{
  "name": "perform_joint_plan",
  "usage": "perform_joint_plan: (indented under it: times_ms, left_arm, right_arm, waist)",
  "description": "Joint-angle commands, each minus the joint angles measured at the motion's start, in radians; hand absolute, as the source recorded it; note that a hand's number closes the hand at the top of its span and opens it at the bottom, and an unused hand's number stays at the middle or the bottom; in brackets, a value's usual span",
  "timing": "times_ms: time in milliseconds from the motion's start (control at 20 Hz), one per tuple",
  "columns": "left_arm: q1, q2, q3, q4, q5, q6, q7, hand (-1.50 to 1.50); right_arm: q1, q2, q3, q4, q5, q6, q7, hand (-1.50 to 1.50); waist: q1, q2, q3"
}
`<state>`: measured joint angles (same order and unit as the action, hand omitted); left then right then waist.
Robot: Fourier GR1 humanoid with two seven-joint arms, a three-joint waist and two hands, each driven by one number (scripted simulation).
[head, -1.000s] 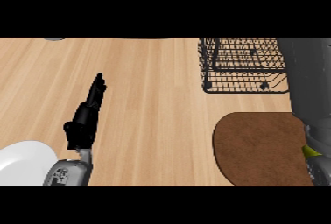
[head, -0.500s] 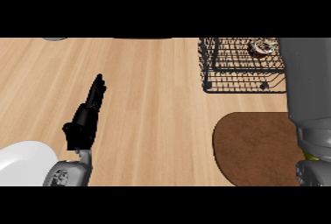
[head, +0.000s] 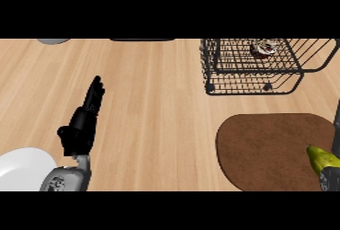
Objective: Pick the cupcake from the cutting board and place it in the tiered basket
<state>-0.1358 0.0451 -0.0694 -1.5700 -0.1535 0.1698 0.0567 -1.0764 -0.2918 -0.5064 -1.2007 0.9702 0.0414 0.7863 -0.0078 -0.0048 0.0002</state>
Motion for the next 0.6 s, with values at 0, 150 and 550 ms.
perform_joint_plan:
  times_ms: [0, 150, 550]
  left_arm:
    - [0.028, 0.024, 0.030, -0.008, 0.026, -0.020, -0.022, 0.00]
    - [0.016, 0.002, 0.024, 0.040, 0.012, 0.001, -0.045, 0.00]
    - [0.025, -0.002, -0.003, -0.059, -0.029, 0.030, 0.040, 0.00]
  right_arm:
    - [0.140, -0.022, -0.082, -0.171, -0.086, 0.016, 0.015, -1.50]
    - [0.208, -0.061, -0.189, -0.274, -0.203, 0.060, -0.005, -1.50]
    - [0.571, -0.107, -0.460, -0.618, -0.546, 0.345, -0.076, -1.50]
  waist:
    - [-0.019, -0.005, 0.000]
    - [-0.031, -0.004, 0.000]
    - [-0.045, -0.010, 0.002]
